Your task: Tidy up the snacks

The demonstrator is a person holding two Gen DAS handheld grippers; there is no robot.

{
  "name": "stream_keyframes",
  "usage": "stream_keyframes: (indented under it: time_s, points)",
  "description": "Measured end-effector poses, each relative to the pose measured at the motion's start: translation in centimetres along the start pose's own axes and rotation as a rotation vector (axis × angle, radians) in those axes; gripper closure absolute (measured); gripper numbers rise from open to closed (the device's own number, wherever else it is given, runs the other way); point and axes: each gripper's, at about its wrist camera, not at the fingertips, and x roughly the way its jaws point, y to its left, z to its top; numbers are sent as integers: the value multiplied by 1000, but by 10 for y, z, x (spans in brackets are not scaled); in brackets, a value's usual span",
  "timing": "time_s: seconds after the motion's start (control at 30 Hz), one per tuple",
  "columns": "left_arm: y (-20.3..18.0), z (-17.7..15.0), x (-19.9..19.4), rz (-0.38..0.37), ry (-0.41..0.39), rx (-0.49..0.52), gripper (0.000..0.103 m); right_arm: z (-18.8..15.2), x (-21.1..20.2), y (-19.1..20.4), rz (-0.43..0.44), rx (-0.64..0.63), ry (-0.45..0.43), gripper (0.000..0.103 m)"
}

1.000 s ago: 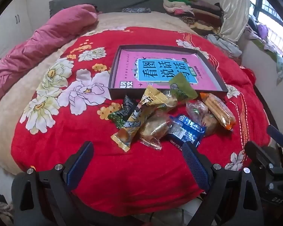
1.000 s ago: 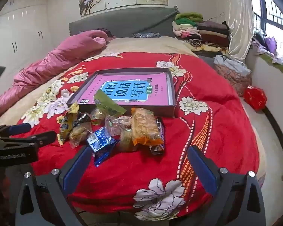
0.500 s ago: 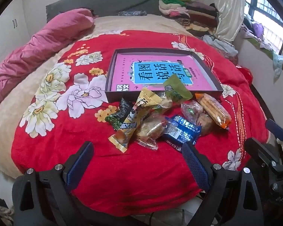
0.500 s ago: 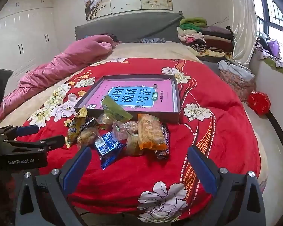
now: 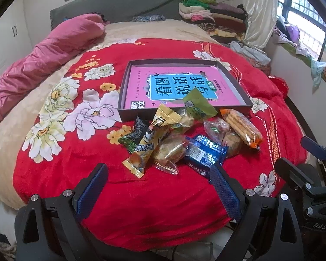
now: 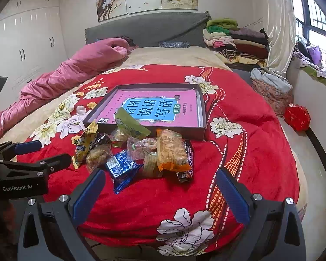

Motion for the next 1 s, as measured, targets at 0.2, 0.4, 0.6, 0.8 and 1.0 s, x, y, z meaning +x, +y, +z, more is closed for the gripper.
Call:
stream_keyframes:
  time_s: [0.2, 0.4, 0.6, 0.8, 1.0]
  points:
    - [-1, -1, 0, -4, -1, 2, 9, -1, 1, 0, 0, 1, 4, 1]
    - [-1, -2, 0, -6, 0, 3, 9, -1, 3, 0, 3, 1, 8, 1]
    - [0, -1, 1, -8, 6, -3, 8, -3, 4, -2, 2, 6, 15, 1]
    - [0, -2, 2, -9, 9, 2, 9, -3, 5, -3, -3, 8, 12, 1]
    - [0, -1, 5, -10, 16, 0, 8, -2, 4, -4, -4, 9, 8, 1]
